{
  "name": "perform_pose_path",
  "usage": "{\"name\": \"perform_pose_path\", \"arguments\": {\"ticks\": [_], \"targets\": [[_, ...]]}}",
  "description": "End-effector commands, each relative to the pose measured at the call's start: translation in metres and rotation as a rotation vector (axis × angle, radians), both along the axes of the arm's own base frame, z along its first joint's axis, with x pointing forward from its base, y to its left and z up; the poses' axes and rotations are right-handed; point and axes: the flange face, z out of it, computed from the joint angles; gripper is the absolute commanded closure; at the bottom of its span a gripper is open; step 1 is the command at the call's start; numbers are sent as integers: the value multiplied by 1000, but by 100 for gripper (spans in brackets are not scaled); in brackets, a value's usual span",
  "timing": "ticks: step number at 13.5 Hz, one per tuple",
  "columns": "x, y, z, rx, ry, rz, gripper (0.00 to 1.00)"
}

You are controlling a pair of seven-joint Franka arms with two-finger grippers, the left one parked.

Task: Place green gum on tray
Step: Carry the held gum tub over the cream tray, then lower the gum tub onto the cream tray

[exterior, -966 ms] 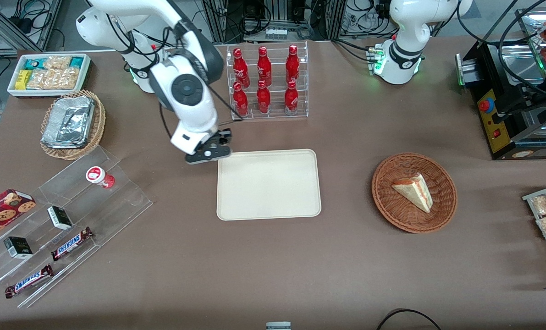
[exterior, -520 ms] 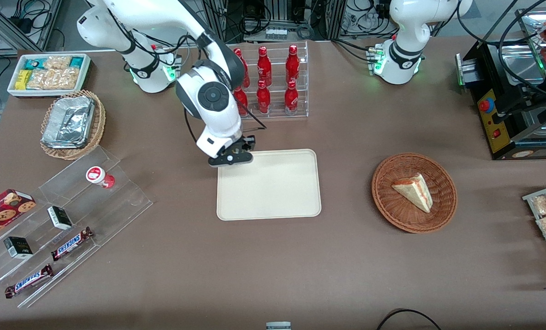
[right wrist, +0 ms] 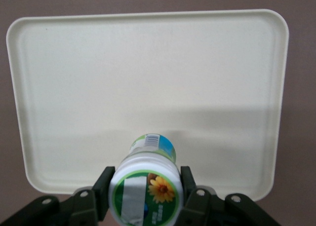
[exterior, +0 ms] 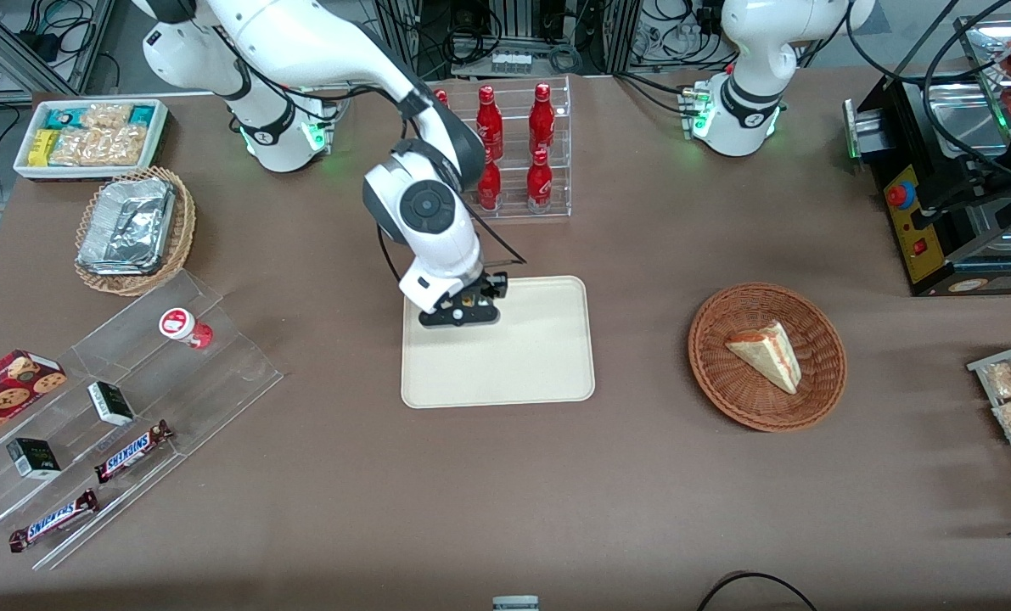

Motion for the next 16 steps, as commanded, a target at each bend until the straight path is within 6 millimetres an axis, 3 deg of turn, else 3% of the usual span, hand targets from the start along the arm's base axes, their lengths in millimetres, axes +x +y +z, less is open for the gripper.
{"name": "perform_pose_path", "arguments": {"ticks": [1,8,15,16], "targets": [[22,19,-19,9,-5,-23,100],[33,22,-51,-1,-7,-35,100],[32,23,-61,-3,-9,-33,100],[32,24,-62,-4,-10,-32,93]]}}
